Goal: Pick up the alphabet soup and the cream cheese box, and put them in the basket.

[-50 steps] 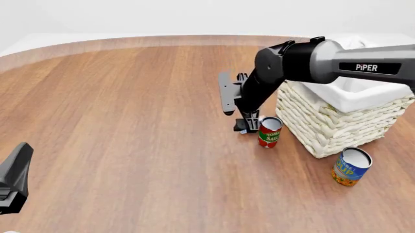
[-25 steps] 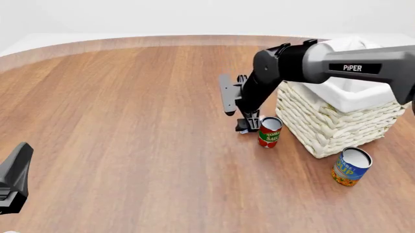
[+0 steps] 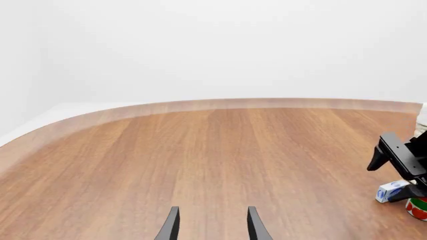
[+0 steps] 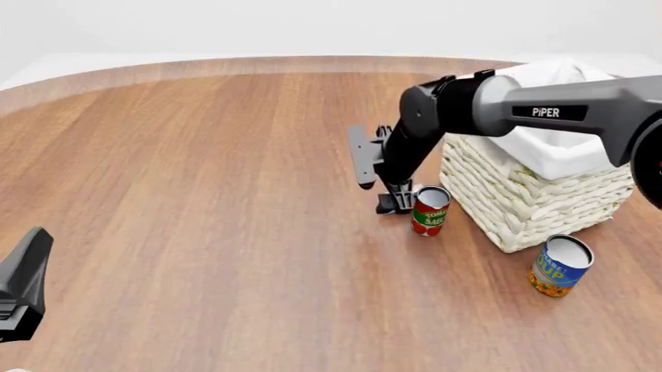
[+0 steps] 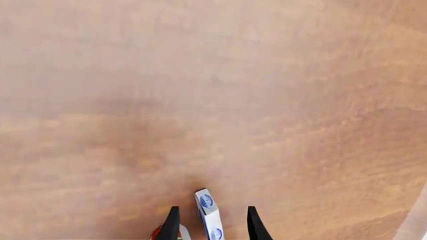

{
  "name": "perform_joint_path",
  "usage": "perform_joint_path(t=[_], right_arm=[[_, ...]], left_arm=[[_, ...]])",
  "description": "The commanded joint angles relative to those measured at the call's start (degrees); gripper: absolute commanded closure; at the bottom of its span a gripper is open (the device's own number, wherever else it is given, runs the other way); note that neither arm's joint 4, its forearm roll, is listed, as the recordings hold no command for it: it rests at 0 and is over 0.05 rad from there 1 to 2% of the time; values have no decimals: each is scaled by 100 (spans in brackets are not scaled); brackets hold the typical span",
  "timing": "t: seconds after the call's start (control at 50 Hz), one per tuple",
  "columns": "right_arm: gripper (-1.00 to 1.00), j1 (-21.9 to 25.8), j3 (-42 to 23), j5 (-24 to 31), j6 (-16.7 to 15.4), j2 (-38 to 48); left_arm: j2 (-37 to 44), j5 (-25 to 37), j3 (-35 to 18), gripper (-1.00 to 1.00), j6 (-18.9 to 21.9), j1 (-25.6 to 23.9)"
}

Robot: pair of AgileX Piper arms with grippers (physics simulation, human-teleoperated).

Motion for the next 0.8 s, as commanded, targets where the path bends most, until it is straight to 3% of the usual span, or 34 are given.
perform_joint_path(t=[0.02, 0.8], right_arm=[[-100, -35, -42, 25, -34, 83], [-100, -82, -174, 37, -90, 356]], left_arm=[[0, 0, 0, -100, 0, 0], [0, 0, 0, -100, 0, 0]])
